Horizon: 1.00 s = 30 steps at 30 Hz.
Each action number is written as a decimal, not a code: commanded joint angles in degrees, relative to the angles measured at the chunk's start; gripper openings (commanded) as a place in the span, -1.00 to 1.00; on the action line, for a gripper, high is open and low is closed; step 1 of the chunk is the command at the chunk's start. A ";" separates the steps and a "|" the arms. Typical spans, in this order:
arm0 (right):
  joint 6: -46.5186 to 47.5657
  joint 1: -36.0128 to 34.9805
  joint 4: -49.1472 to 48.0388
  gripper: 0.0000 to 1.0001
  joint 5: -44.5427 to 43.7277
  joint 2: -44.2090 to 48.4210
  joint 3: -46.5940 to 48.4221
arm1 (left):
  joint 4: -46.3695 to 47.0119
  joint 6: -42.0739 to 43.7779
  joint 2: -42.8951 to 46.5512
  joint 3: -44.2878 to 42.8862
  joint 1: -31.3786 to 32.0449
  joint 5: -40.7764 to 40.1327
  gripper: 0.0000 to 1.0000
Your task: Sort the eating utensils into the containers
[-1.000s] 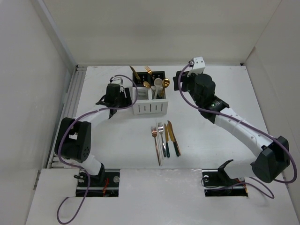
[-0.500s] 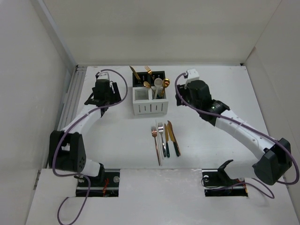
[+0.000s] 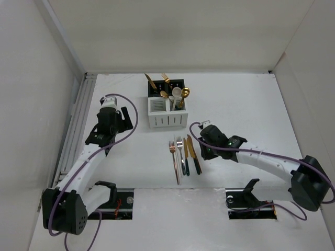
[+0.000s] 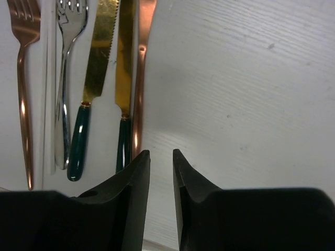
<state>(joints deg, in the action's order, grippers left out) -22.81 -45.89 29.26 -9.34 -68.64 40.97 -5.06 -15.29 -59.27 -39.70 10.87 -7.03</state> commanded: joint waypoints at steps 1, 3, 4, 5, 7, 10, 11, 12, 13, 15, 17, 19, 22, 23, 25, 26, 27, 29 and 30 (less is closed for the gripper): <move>-1.81 -0.52 -4.46 -0.41 3.43 -3.68 1.73 | -1.35 -1.41 3.89 0.94 0.38 1.14 0.45; -0.75 -0.52 -4.47 -0.41 5.91 -9.19 3.32 | -1.88 -1.41 5.12 0.94 0.38 2.10 0.45; -0.75 -0.52 -3.17 -0.44 5.92 -11.14 4.37 | -2.41 -1.41 6.43 1.55 0.38 2.11 0.45; -0.75 0.00 -3.15 -0.44 6.70 -12.82 5.08 | -2.41 -1.41 7.14 1.56 0.38 2.80 0.45; -1.54 0.01 -3.15 -0.44 6.71 -14.85 5.08 | -2.41 -2.11 8.46 2.78 0.38 3.33 0.45; -2.15 0.01 -6.57 -0.35 8.20 -12.68 2.10 | -2.41 -3.34 10.48 3.49 0.38 3.34 0.45; -2.68 0.01 -7.10 -0.33 8.20 -11.70 1.40 | -2.41 -3.34 11.18 4.10 0.38 3.34 0.45; -2.68 0.01 -7.11 -0.33 7.07 -10.91 0.17 | -2.41 -3.87 11.19 4.11 0.38 3.86 0.45; -3.46 0.01 -7.11 -0.33 6.54 -10.29 0.16 | -2.41 -3.87 11.80 4.11 0.38 3.86 0.45; -3.47 0.01 -7.11 -0.33 6.01 -9.67 -0.37 | -2.41 -3.87 11.80 4.63 0.38 3.86 0.45; -4.00 -0.69 -6.58 -0.33 6.00 -9.67 0.24 | -2.41 -3.87 11.80 4.63 0.38 3.86 0.45; -4.00 -2.53 -5.09 -0.30 3.90 -9.67 1.03 | -2.41 -3.87 11.80 4.63 0.38 3.86 0.45; -4.61 -3.15 -5.78 -0.25 3.89 -9.67 1.56 | -2.41 -3.87 12.33 4.63 0.38 3.86 0.45; -4.61 -3.15 -6.57 -0.25 3.89 -9.67 1.57 | -2.41 -3.87 12.33 4.63 0.38 3.86 0.45; -4.61 -3.15 -7.72 -0.22 4.51 -10.20 1.57 | -2.41 -3.87 12.33 5.16 0.38 4.39 0.45; -4.61 -3.15 -7.72 -0.22 4.51 -10.20 1.57 | -2.41 -3.87 12.33 5.16 0.38 4.39 0.45; -4.61 -3.15 -7.72 -0.22 4.51 -10.81 1.57 | -2.41 -3.87 12.33 5.16 0.38 4.39 0.45; -4.61 -3.15 -7.72 -0.22 3.90 -11.51 2.18 | -2.41 -3.87 12.33 5.16 0.38 4.39 0.45; -4.61 -3.15 -7.72 -0.24 3.89 -12.47 2.88 | -2.41 -3.87 12.33 5.68 0.38 4.39 0.45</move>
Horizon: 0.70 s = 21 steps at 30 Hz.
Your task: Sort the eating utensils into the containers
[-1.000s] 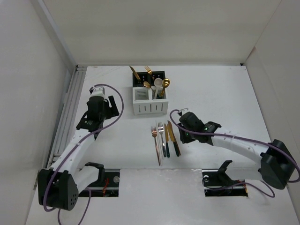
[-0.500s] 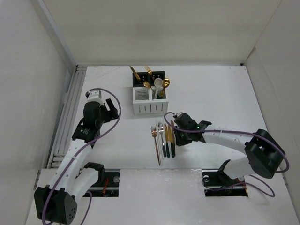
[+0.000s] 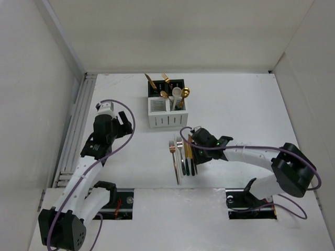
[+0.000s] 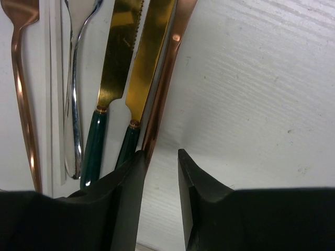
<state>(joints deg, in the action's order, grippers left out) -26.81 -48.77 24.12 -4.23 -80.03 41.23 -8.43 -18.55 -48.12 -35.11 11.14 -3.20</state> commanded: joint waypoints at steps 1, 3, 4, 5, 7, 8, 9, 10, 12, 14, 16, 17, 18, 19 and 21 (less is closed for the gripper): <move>-0.61 -0.27 -1.89 -0.27 -1.92 -2.40 2.62 | 0.96 -1.14 1.18 1.10 0.11 0.57 0.45; -0.09 -0.27 -1.18 -0.29 -2.45 -3.99 3.24 | 1.48 -1.14 1.18 1.10 0.11 0.57 0.45; -0.09 -0.27 -1.18 -0.29 -2.45 -4.69 3.94 | 1.48 -1.14 1.18 1.10 0.11 0.57 0.45; 0.52 -0.27 -0.48 -0.29 -2.45 -5.22 3.94 | 1.48 -1.14 1.18 1.10 0.11 0.57 0.45; 0.53 -0.97 1.10 -0.29 -4.91 -5.84 5.25 | 1.48 -1.14 1.18 1.62 0.11 0.57 0.45; -0.78 -0.97 1.63 -0.29 -5.61 -6.45 5.26 | 1.48 -1.14 1.18 1.63 0.11 0.57 0.45; -1.49 -0.97 3.46 -0.29 -7.62 -7.24 5.78 | 2.00 -1.14 1.18 1.63 0.11 0.57 0.45; -2.28 -0.97 4.52 -0.33 -8.68 -7.77 6.48 | 2.01 -1.14 1.18 1.63 0.11 0.57 0.45; -4.82 -0.97 7.07 -0.36 -10.70 -9.95 7.27 | 2.01 -1.14 1.71 2.15 0.11 0.57 0.45; -5.70 -0.97 9.89 -0.36 -12.02 -11.63 7.99 | 2.01 -1.14 1.71 2.15 0.11 0.57 0.45; -6.24 -1.49 11.12 -0.30 -12.03 -13.66 8.60 | 2.01 -1.14 2.23 2.15 0.11 0.57 0.45; -6.24 -2.02 11.12 -0.28 -12.03 -14.27 9.12 | 2.01 -1.14 2.24 2.15 0.11 0.57 0.45; -6.24 -2.03 11.73 -0.28 -12.03 -14.89 9.13 | 2.53 -1.14 2.24 2.15 0.11 0.57 0.45; -6.76 -2.72 11.74 -0.28 -12.03 -16.11 9.13 | 2.54 -1.14 2.24 2.68 0.11 0.57 0.45; -7.29 -3.25 11.74 -0.35 -11.33 -17.35 9.13 | 2.54 -1.14 2.76 2.68 0.11 0.57 0.48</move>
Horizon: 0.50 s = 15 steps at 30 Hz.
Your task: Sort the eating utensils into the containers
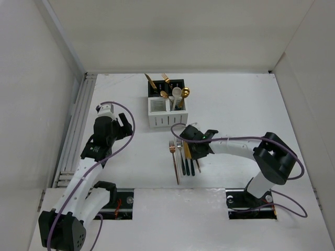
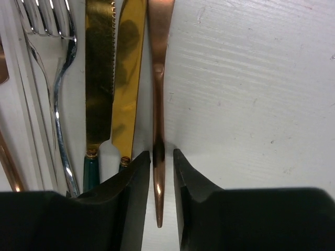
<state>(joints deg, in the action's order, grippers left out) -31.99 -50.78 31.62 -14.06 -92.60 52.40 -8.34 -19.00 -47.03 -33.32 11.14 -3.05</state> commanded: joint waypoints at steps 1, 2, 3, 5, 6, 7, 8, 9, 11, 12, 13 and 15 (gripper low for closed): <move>-2.11 -1.25 3.46 -0.41 -0.80 -4.79 -2.04 | 2.45 -0.68 1.67 0.89 0.11 0.41 0.48; -2.11 -1.25 2.23 -0.56 -0.27 -4.79 -2.74 | 2.45 -0.68 1.67 0.89 0.11 0.41 0.48; -2.64 -1.25 1.44 -0.67 0.70 -4.79 -3.79 | 2.45 -0.68 1.67 0.89 0.11 0.41 0.48; -3.34 -1.25 -0.06 -0.90 1.49 -4.18 -5.02 | 2.45 -0.68 1.67 0.89 0.11 0.41 0.48; -3.95 -1.25 -0.67 -1.00 1.50 -4.17 -5.64 | 2.45 -0.68 1.67 0.89 0.11 0.41 0.48; -4.57 -1.25 -0.68 -1.00 1.50 -3.21 -6.78 | 2.45 -0.68 1.67 0.89 0.11 0.41 0.48; -6.49 -1.25 -0.68 -1.00 -0.16 -1.55 -7.31 | 2.45 -0.68 1.67 0.89 0.11 0.41 0.48; -7.73 -1.25 0.71 -1.00 -0.17 -0.40 -7.31 | 2.45 -0.68 1.67 0.89 0.11 0.41 0.48; -10.28 -1.25 2.83 -1.00 -3.94 2.58 -7.31 | 2.45 -0.68 1.67 0.89 0.11 0.41 0.48; -12.38 -1.25 3.62 -1.00 -5.08 6.25 -7.31 | 2.45 -0.68 1.67 0.89 0.11 0.41 0.48; -13.44 -1.25 4.85 -1.00 -7.53 8.20 -7.31 | 2.45 -0.68 1.15 0.89 0.11 0.41 0.48; -14.85 -1.25 5.47 -1.00 -9.74 13.20 -6.09 | 2.45 -1.21 1.15 0.89 0.11 0.41 0.48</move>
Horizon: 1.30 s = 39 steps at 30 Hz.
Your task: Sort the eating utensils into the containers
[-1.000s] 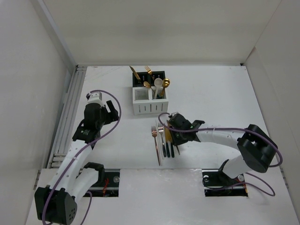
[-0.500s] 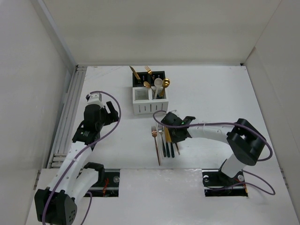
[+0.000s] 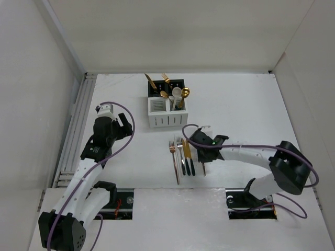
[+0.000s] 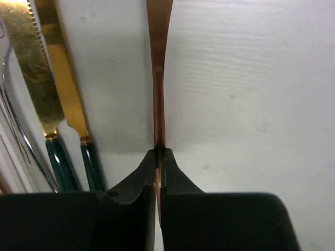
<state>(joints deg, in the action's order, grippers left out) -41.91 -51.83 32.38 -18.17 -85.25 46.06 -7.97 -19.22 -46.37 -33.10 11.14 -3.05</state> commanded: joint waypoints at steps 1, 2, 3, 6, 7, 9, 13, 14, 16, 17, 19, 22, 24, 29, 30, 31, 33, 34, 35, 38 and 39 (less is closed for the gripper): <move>-4.93 -0.20 5.23 -1.00 -6.69 7.54 0.25 | 2.08 -0.99 0.49 0.67 0.11 1.02 0.48; -4.94 -0.20 5.24 -1.00 -8.44 9.12 0.95 | 2.69 -0.99 -0.03 0.67 0.11 1.03 0.48; -4.94 -0.20 5.24 -1.00 -9.24 10.79 0.96 | 2.69 -0.99 -0.04 0.67 0.11 1.03 0.48; -4.06 -0.20 3.83 -1.00 -12.23 17.12 1.49 | 3.31 -0.38 -0.04 1.20 0.11 1.03 0.48; -3.53 -0.20 3.05 -1.00 -12.85 19.57 1.49 | 3.31 -0.38 -0.04 1.20 0.11 1.03 0.48; -2.04 -0.20 1.20 -1.00 -13.99 21.70 2.09 | 3.31 -0.38 -0.65 1.20 0.11 1.03 0.48; 6.91 -0.20 -6.87 -1.00 -15.22 25.57 5.96 | 3.31 0.15 -1.79 0.67 0.11 1.03 0.48; 11.54 -0.20 -9.85 -1.00 -15.22 25.58 7.19 | 3.31 0.67 -1.79 0.06 0.11 1.03 0.48; 18.50 -0.20 -20.57 -1.00 -15.22 24.71 11.65 | 3.92 1.37 -2.50 0.06 0.11 1.03 0.48; 21.66 -0.20 -23.04 -1.00 -15.22 20.78 14.29 | 4.45 1.38 -2.50 0.06 0.11 1.03 0.48; 30.54 0.85 -24.29 -1.00 -14.00 14.10 26.88 | 4.45 1.38 -2.50 -0.56 0.11 0.42 0.48; 41.71 0.86 -28.13 -1.00 -10.85 0.03 39.33 | 4.45 2.43 -2.50 -0.56 0.11 -0.11 0.48; 45.06 2.52 -32.62 -1.00 -6.11 -5.42 47.43 | 4.45 2.44 -2.50 -0.56 0.11 -0.12 0.48; 47.18 7.27 -38.88 -1.00 2.52 -24.76 66.67 | 5.07 2.44 -1.88 0.49 0.11 -0.12 0.48; 47.97 7.27 -39.49 -1.00 3.14 -27.57 72.62 | 5.07 2.44 -1.88 0.49 0.11 -0.12 0.48; 49.80 7.80 -40.11 -1.00 3.67 -32.56 74.68 | 5.07 2.44 -1.88 0.49 -0.41 -0.12 0.48; 51.13 8.58 -46.31 -1.00 3.67 -36.19 75.75 | 5.59 2.44 -1.88 0.49 -0.94 -0.12 0.48; 51.66 8.59 -48.97 -1.00 3.67 -37.86 74.88 | 5.59 2.44 -1.88 0.49 -0.94 -0.64 0.48; 52.19 9.29 -51.08 -1.00 4.28 -40.67 74.87 | 5.59 2.44 -1.88 0.49 -0.94 -0.64 0.48; 52.19 10.43 -55.05 -1.00 5.43 -43.85 74.87 | 7.35 2.44 -1.88 0.49 -0.94 2.60 0.48; 52.19 10.44 -55.06 -1.00 6.21 -43.86 74.87 | 8.13 2.44 -1.88 -0.03 -0.94 3.31 0.48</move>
<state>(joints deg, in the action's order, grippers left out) 8.23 -41.82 -13.39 -14.85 -129.95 119.17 -4.10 -17.21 -49.01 -32.27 10.39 -1.91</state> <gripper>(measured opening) 0.044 0.735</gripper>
